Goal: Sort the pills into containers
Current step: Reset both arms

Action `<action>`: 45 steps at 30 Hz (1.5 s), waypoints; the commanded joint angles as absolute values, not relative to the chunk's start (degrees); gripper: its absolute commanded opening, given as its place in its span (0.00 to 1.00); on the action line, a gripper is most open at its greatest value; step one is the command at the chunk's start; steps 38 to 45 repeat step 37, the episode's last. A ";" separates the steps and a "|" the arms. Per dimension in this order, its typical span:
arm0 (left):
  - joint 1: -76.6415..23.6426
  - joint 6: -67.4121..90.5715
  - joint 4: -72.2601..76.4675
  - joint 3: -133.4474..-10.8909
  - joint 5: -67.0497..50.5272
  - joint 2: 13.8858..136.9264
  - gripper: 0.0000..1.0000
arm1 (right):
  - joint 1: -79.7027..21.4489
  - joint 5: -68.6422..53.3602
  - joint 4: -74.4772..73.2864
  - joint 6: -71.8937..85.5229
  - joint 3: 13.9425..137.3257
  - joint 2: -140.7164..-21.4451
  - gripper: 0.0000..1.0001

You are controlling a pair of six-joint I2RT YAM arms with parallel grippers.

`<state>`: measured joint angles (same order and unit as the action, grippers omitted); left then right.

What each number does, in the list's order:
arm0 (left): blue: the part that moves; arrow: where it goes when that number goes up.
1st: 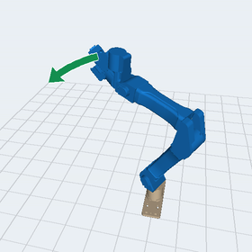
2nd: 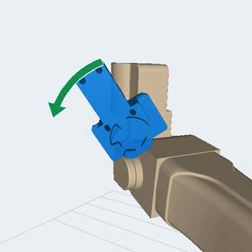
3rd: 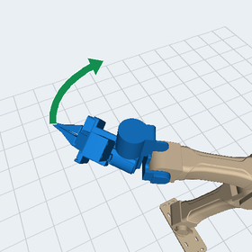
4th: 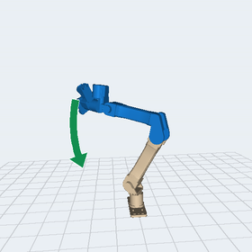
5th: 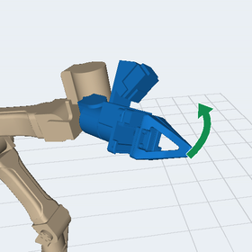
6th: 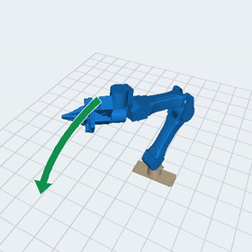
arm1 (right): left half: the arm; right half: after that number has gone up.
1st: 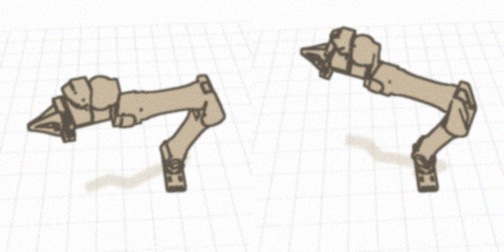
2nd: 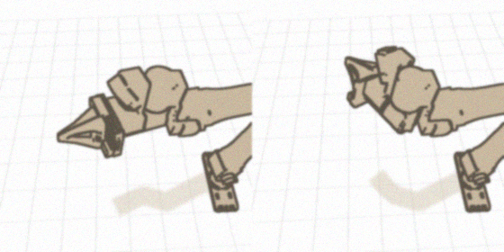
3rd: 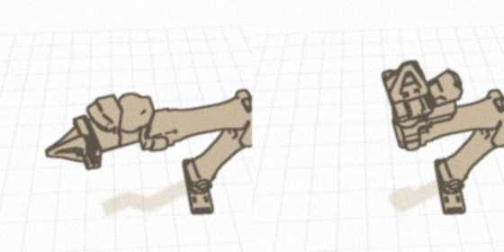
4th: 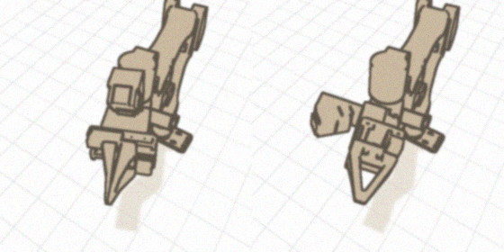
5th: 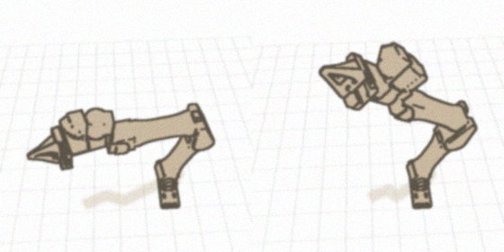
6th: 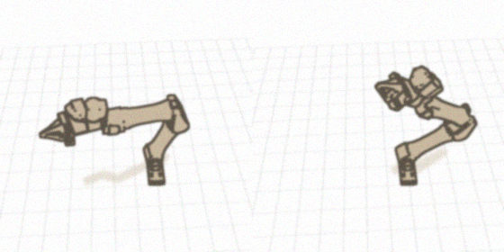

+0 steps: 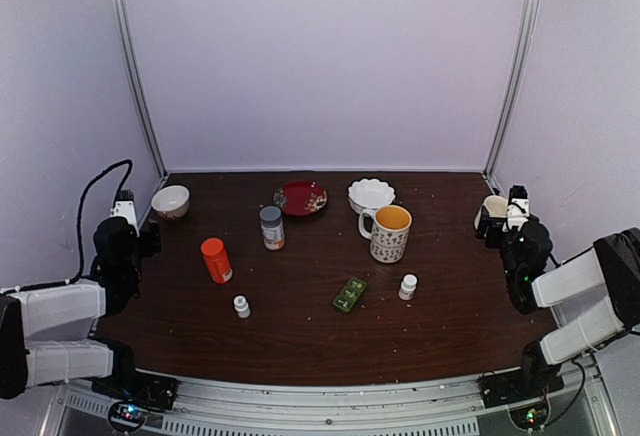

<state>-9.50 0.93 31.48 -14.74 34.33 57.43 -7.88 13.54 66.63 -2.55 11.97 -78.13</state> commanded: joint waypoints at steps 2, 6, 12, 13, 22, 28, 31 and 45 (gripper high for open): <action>-5.98 -2.81 56.30 -13.27 26.96 67.87 0.98 | -7.39 13.71 66.94 -1.71 12.92 -78.14 1.00; -3.70 -3.94 67.66 -12.10 19.45 77.77 0.97 | -7.39 13.75 66.97 -1.71 12.91 -78.16 1.00; 0.24 -2.15 59.66 -18.41 11.17 82.22 0.97 | -7.43 13.72 66.96 -1.76 12.92 -78.15 1.00; 0.51 -1.54 58.51 -18.49 12.12 81.75 0.98 | -7.39 13.76 66.93 -1.76 12.92 -78.14 1.00; 0.54 -1.12 59.62 -18.31 13.37 81.97 0.98 | -7.38 13.71 66.93 -1.75 12.92 -78.14 1.00; 0.55 -1.08 59.52 -18.35 13.36 81.98 0.97 | -7.39 13.79 67.01 -1.85 12.88 -78.13 1.00; 0.54 -1.11 59.46 -18.42 13.36 82.02 0.97 | -7.41 13.84 67.28 -1.89 12.76 -78.11 1.00; 0.53 -1.13 59.43 -18.38 13.34 81.98 0.97 | -7.38 13.97 67.40 -1.93 12.72 -78.16 1.00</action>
